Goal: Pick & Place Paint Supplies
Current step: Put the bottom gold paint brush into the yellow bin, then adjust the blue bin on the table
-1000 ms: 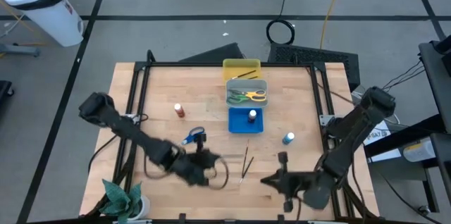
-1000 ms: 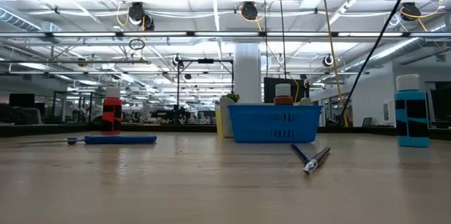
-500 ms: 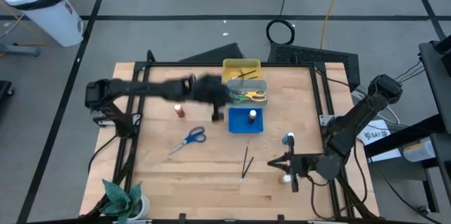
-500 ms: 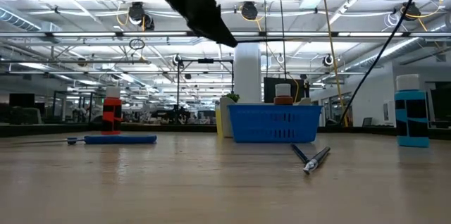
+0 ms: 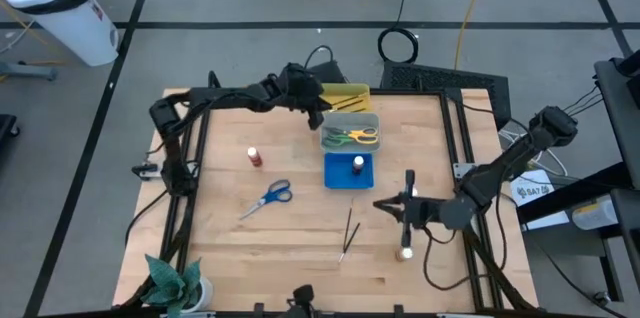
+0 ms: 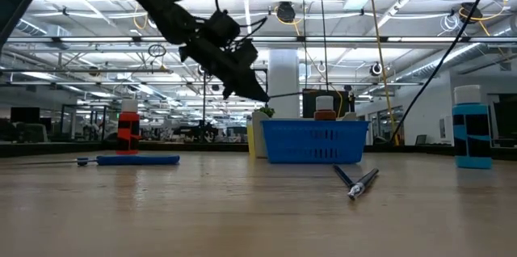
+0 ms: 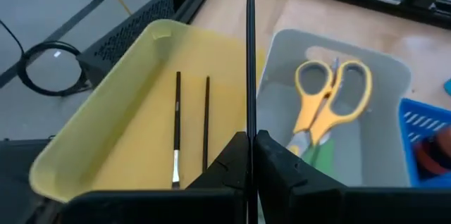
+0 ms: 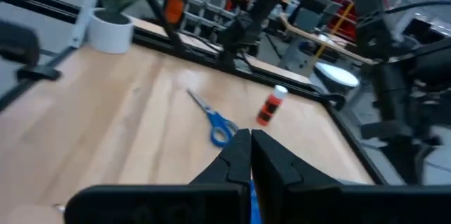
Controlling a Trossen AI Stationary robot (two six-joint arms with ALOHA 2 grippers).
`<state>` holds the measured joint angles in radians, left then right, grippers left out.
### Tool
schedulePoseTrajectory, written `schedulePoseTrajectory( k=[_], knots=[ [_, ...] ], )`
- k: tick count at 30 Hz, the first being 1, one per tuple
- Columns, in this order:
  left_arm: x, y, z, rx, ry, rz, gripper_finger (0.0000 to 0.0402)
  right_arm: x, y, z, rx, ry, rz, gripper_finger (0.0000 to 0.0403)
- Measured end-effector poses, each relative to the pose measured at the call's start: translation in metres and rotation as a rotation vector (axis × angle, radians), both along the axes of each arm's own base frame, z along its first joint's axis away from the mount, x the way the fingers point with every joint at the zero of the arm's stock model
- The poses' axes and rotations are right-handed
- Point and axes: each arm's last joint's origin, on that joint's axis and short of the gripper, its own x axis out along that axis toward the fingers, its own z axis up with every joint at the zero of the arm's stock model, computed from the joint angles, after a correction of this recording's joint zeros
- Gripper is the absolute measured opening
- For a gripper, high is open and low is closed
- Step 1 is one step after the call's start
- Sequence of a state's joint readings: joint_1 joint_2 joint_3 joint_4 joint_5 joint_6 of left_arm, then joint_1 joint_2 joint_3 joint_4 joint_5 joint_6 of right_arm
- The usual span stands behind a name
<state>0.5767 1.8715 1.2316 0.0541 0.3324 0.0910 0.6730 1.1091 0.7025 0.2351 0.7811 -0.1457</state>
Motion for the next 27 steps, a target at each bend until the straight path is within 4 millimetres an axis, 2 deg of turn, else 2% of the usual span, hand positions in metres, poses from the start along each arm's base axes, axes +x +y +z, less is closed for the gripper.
schedulePoseTrajectory(
  k=[5, 10, 14, 18, 22, 27],
  knots=[
    [0.004, 0.007, -0.019, -0.008, 0.038, 0.063, 0.0025, 0.008, -0.015, 0.001, -0.007, -0.003, -0.070, 0.0000],
    [0.003, 0.010, -0.019, 0.049, 0.063, 0.160, 0.0056, 0.016, -0.030, 0.001, -0.049, 0.006, -0.135, 0.0000],
    [0.003, 0.010, -0.018, 0.022, 0.043, 0.188, 0.0083, 0.020, -0.038, 0.001, -0.034, 0.004, -0.173, 0.0000],
    [0.003, 0.010, -0.017, 0.025, 0.042, 0.182, 0.0119, 0.022, -0.040, -0.002, 0.022, 0.028, -0.087, 0.0000],
    [-0.002, -0.001, 0.006, -0.002, 0.015, 0.125, 0.0155, 0.024, -0.038, -0.003, 0.094, 0.041, 0.016, 0.0000],
    [-0.017, -0.032, 0.046, -0.104, 0.029, 0.105, 0.0180, 0.029, -0.035, -0.007, 0.174, 0.041, 0.049, 0.0000]
  ],
)
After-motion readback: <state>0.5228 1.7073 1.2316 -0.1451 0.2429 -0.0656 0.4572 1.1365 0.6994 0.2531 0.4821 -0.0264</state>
